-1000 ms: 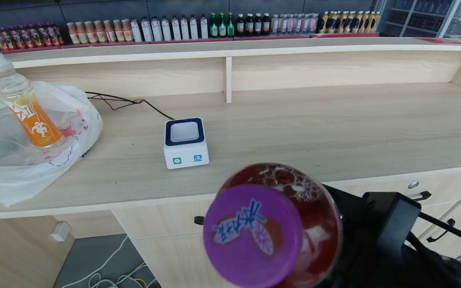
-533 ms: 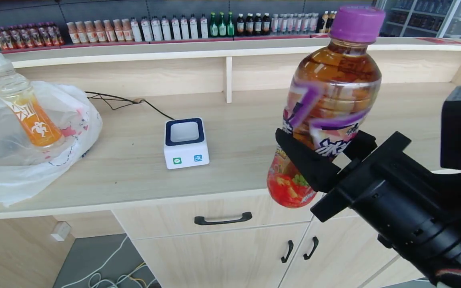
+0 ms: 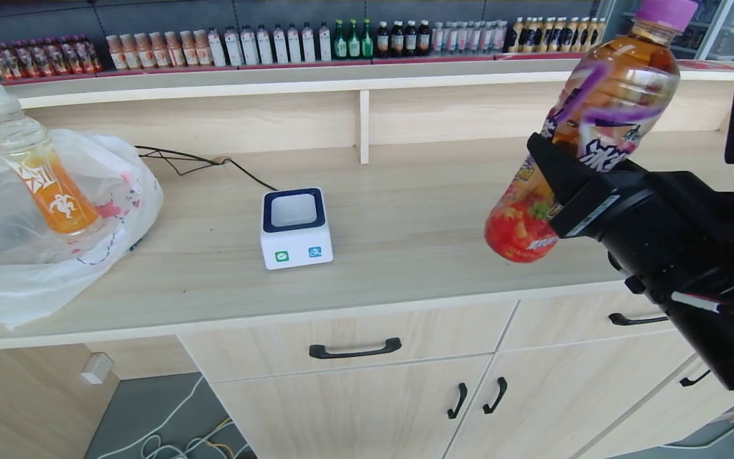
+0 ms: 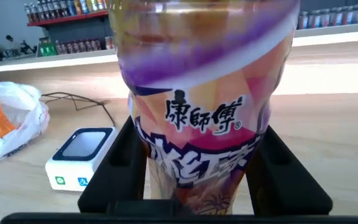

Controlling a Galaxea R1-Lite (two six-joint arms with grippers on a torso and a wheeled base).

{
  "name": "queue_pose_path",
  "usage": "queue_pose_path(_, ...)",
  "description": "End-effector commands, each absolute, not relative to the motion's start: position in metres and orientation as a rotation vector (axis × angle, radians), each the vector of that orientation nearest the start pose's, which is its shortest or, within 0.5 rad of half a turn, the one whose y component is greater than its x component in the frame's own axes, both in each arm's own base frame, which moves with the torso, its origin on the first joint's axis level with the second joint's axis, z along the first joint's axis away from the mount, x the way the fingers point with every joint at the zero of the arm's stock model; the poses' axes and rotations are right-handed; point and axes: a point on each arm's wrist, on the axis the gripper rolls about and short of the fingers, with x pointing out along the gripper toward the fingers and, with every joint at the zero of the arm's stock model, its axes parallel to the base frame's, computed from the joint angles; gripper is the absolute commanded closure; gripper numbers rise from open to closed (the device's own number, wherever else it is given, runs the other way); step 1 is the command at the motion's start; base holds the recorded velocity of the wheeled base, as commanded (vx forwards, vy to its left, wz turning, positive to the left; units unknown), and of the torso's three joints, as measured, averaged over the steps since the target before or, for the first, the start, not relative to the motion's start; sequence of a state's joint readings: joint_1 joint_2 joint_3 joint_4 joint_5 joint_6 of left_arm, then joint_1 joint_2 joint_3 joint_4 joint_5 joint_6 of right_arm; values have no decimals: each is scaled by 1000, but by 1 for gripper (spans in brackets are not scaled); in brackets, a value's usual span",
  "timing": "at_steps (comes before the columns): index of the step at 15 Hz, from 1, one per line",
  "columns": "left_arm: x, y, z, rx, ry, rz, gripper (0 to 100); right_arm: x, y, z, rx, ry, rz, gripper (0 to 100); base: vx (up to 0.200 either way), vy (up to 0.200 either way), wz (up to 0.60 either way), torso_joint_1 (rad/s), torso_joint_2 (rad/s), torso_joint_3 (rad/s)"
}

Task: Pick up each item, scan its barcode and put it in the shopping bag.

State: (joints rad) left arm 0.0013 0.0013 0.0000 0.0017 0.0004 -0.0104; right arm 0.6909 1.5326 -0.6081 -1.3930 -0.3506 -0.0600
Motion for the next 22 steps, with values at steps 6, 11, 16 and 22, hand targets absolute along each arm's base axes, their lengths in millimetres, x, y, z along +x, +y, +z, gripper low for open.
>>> queue_pose_path(6, -23, 0, 75, -11, 3, 3, 0, 200, 142, 254, 203, -452, 285, 100, 0, 0, 0, 0, 0, 0)
queue_pose_path(11, -23, 0, 75, -12, 3, 2, 0, 207, 131, 253, 207, -459, 238, 100, 0, 0, 0, 0, 0, 0)
queue_pose_path(16, -23, 0, 75, -17, 3, 3, 0, 213, 122, 248, 185, -450, 210, 100, 0, 200, 0, 5, 2, 4)
queue_pose_path(22, -23, 0, 75, -18, 3, 3, 0, 212, 122, 248, 181, -451, 219, 100, 0, 200, 0, 4, 3, 1)
